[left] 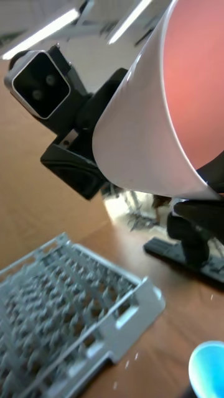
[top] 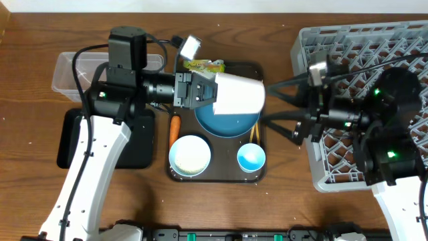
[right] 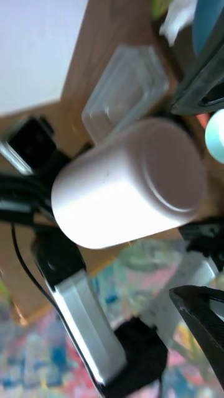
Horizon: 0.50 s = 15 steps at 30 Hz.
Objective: Sort waste into correct bins and load items into the dishwasher rack
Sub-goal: 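Lift the pink cup and pass it to the right gripper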
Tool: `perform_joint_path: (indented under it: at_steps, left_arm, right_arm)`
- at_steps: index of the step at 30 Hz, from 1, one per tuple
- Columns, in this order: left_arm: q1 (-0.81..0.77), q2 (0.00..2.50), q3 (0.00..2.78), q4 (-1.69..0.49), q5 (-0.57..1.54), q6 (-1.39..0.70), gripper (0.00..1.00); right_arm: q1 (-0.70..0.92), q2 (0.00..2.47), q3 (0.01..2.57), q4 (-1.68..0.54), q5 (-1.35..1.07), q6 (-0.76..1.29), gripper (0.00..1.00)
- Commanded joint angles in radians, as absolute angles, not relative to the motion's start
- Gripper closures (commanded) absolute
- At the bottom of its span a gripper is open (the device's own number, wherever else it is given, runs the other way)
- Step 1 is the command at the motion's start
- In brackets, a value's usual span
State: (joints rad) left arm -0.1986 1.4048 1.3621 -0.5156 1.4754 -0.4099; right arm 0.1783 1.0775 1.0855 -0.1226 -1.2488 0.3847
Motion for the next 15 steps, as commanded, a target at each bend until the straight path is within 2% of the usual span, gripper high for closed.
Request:
perform_joint_path:
  at_steps: [1,15]
  left_arm:
    - [-0.221,1.405,1.378,-0.509,1.552,-0.429,0.94]
    - [-0.255,1.405,1.378,-0.509,1.517,-0.429,0.93]
  right_arm:
    - [0.229,1.071,1.096,-0.107,-1.291,0.411,0.19]
    - [0.257,1.071,1.096,-0.101,-1.264,0.383,0.28]
